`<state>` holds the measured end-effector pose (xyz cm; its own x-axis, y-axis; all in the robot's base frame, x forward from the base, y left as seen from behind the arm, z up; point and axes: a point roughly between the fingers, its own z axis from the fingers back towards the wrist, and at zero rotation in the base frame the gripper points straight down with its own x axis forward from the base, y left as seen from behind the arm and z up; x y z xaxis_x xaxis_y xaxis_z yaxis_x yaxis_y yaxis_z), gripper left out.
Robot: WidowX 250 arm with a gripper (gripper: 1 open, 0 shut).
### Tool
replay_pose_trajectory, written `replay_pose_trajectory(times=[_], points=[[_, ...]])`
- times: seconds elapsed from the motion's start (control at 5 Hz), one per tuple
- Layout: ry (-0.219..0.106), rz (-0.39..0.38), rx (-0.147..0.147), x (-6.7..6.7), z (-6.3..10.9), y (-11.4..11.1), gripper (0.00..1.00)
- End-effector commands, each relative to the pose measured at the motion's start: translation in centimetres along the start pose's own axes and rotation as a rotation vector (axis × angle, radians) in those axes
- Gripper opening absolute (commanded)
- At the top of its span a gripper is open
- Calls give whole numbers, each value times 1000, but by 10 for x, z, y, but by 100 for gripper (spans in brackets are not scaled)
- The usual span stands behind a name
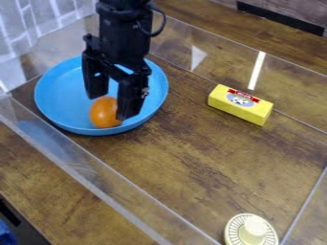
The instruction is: Remove the orange ball from inside the blue tray and put it on the table
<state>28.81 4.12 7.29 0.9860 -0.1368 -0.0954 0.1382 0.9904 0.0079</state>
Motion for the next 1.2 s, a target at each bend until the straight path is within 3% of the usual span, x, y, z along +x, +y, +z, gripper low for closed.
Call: replay_pose_trajectory(times=[0.0, 0.6, 0.8, 1.0], points=[[-41, -3, 10, 2, 3, 10, 100], [-72, -76, 8, 8, -15, 26, 100], [-81, -95, 7, 10, -18, 29, 0], [-92, -107, 9, 13, -16, 31, 0]])
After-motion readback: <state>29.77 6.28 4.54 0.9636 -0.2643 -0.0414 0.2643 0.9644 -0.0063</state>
